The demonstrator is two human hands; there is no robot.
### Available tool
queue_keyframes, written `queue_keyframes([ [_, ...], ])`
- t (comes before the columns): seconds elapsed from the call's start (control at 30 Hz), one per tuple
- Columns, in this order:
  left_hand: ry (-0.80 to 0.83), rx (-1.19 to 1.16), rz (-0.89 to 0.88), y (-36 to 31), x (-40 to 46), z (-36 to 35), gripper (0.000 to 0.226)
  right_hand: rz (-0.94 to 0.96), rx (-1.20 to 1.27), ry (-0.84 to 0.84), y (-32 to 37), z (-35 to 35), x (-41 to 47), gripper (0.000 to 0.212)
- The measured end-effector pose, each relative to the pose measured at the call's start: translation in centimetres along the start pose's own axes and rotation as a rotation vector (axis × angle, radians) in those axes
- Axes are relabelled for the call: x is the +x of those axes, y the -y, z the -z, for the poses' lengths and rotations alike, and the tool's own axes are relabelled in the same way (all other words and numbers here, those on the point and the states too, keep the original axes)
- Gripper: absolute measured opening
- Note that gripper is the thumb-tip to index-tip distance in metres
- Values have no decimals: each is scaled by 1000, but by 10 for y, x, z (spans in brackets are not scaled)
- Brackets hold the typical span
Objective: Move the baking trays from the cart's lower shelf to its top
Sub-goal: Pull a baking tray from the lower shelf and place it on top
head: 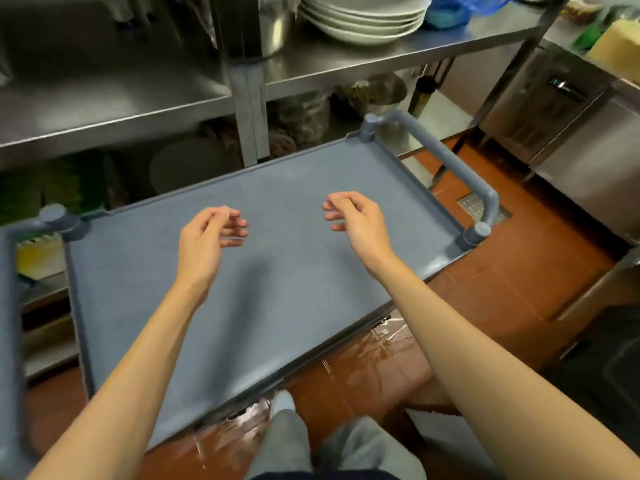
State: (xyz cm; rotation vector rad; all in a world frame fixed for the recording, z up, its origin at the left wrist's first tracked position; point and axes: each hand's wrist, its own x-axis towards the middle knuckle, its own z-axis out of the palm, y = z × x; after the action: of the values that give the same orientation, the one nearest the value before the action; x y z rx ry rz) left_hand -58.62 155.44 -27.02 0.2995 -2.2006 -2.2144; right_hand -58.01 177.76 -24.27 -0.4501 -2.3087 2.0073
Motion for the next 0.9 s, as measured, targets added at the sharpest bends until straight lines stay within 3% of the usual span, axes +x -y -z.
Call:
queue_keyframes([
  [0.17, -82, 17, 94, 30, -14, -21, 24, -86, -6, 144, -29, 7, 29, 22],
  [0.37, -198, 53, 191, 48, -56, -47, 22, -148, -70, 498, -53, 17, 41, 26],
  [0.53, -190, 90, 228, 52, -92, -62, 24, -177, -144, 734, -63, 24, 32, 18],
  [0.63, -119, 143, 241, 65, -116, -71, 23, -201, -190, 846, -80, 30, 15, 16],
  [0.77, 144, 225, 337, 98, -157, -75, 18, -272, -226, 978, -115, 44, -20, 19],
  [0.83, 259, 389, 341, 121, -175, -73, 13, -287, -295, 1039, -135, 52, -39, 21],
  [0.9, 342, 584, 308, 144, -185, -71, 13, -188, -476, 1085, -156, 61, -52, 20],
])
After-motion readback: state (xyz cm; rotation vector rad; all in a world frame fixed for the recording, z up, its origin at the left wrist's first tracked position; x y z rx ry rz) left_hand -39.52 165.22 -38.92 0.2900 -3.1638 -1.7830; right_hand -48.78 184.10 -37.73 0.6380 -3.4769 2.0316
